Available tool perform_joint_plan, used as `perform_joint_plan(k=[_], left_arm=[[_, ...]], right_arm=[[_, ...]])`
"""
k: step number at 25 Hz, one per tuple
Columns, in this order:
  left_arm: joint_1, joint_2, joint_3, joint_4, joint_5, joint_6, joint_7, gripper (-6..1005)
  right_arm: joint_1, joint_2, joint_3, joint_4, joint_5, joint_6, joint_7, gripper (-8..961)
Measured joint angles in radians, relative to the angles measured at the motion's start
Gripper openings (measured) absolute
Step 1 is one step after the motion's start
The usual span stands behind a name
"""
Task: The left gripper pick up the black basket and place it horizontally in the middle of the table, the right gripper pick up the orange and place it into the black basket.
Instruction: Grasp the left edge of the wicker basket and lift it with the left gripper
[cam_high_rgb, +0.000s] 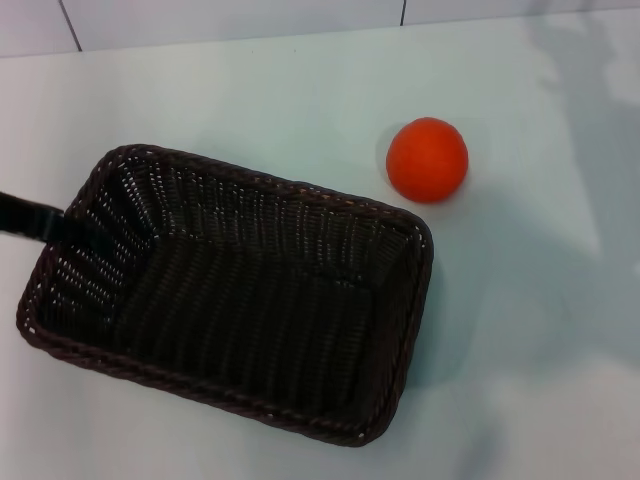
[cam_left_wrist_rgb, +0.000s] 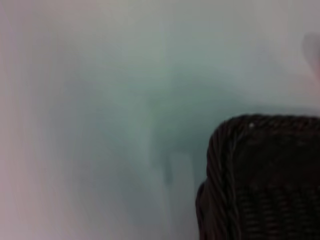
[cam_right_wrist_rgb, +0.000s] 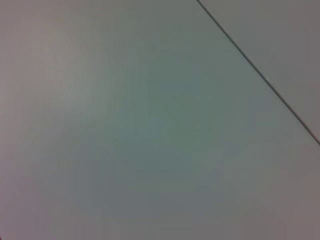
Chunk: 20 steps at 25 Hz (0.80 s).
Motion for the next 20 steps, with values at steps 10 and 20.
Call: perform_joint_plan(k=[10,20], left_arm=[[-0.025,-0.014,0.037,-0.102,0.047,-0.053,-0.017,753],[0.004,-0.018,0.021,-0.066,0.022,-0.076,-0.034,447]], right_arm=[[0.001,-0.003,0.01,-0.004,0.001,0.018,0.0,715],[-0.012,-0.003,0.017,-0.004,0.002,0.02,0.0,715]])
